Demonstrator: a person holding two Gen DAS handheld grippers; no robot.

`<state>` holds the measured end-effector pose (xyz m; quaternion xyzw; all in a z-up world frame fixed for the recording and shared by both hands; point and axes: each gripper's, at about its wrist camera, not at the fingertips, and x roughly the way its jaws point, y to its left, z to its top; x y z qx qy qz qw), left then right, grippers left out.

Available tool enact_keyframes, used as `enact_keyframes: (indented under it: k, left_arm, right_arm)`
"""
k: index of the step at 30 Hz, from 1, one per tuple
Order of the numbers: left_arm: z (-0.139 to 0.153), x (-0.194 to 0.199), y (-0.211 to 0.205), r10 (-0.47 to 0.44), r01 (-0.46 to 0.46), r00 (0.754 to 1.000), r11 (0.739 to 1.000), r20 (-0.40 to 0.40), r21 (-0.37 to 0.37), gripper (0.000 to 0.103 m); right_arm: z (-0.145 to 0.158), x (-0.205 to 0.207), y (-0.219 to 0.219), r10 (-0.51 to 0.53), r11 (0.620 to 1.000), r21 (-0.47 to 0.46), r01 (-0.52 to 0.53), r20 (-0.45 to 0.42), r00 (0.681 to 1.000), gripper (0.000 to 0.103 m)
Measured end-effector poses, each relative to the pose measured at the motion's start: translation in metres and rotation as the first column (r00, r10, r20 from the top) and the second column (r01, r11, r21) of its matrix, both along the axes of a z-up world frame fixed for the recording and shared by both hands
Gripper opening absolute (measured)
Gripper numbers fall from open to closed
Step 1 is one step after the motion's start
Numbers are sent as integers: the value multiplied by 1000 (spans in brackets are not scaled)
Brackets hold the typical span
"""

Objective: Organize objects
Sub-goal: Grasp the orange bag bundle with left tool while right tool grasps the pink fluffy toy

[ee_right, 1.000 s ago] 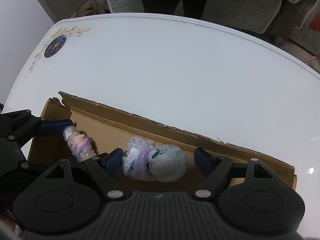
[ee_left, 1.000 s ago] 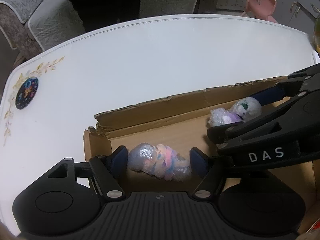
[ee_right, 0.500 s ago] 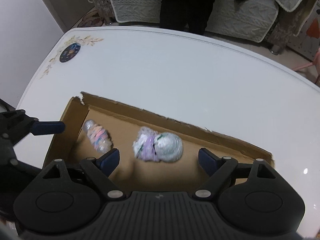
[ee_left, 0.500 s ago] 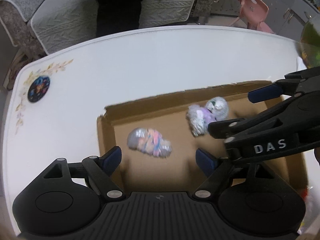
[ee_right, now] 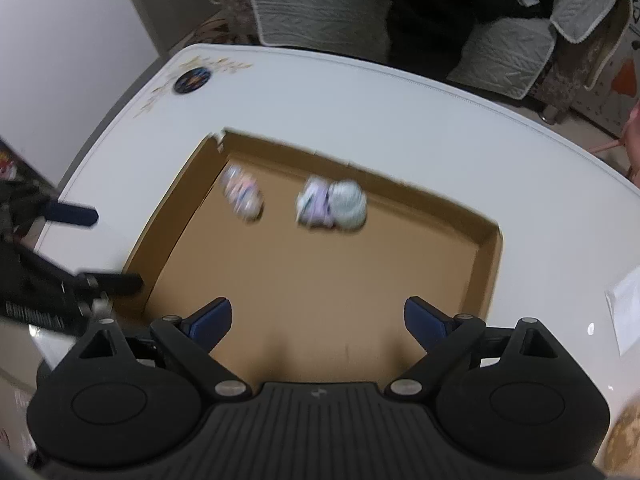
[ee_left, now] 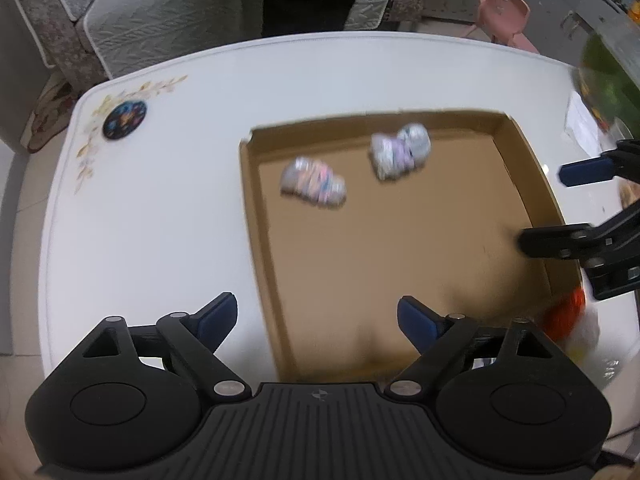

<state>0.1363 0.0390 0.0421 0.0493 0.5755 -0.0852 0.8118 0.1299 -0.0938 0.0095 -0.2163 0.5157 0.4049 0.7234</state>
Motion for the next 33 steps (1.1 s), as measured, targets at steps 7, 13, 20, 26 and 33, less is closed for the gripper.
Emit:
enact_keyframes:
  k: [7,13,20,26,33]
  left_arm:
    - [-9,-91,16,-18,18,999,1000,31,-19,97]
    - [-31,-152,16,-23,24,1000,999,14,-49,97]
    - [-67,-197,6,12,-7,997,998,79,-58,97]
    - [-96,-202,0,84,-79,990,995,115,-54,97]
    - [-105,-183,-6,69,-69,993,998,96,-9,99]
  right_arm:
    - [-5,-52,-79,45,998,37,-45,8,999,94]
    - [-19,-80,-134,-10,998,55,11,-21,1000,94]
    - [-48,-116,-164,-42,992,117,40,17,999,94]
    - [-76,-140,-157,-14,992,123,-3,138,990,94]
    - [-94,-127,-149,-32,997,76,25,104,994,93]
